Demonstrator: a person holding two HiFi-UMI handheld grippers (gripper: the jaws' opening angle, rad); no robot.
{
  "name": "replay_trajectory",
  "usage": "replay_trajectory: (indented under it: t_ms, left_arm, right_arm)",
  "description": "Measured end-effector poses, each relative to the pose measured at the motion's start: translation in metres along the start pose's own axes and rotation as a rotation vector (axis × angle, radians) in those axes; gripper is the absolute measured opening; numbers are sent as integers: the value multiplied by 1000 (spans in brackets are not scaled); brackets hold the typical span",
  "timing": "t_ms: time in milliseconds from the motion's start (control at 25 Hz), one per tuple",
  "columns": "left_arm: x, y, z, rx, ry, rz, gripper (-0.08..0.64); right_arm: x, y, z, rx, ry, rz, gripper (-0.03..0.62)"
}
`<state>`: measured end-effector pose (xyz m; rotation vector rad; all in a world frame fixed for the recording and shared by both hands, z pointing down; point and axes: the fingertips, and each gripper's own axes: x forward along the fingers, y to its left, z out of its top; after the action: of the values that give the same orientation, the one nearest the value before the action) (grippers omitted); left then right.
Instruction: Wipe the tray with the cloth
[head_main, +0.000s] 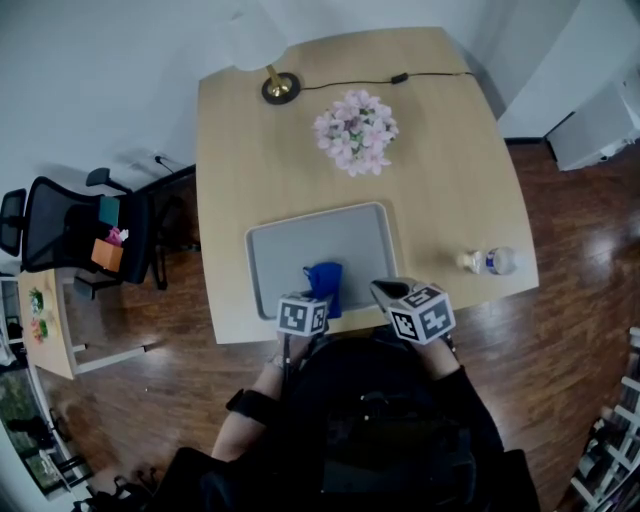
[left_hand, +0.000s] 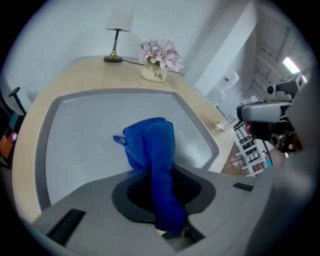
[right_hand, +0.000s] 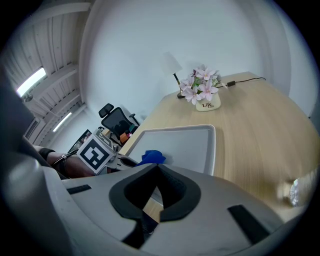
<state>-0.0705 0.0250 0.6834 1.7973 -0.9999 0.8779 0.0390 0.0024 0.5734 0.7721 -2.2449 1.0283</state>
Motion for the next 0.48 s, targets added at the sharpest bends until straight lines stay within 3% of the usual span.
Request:
replay_trajectory:
  t_ms: [160,480]
  left_arm:
    - [-2,-5,34,14,-67,12,94]
    - [27,13,121,17,-115,46,94]
  right_arm:
    - [-1,-7,5,4,0,2,-2]
    - [-9,-27,2,23,17,-10,-2]
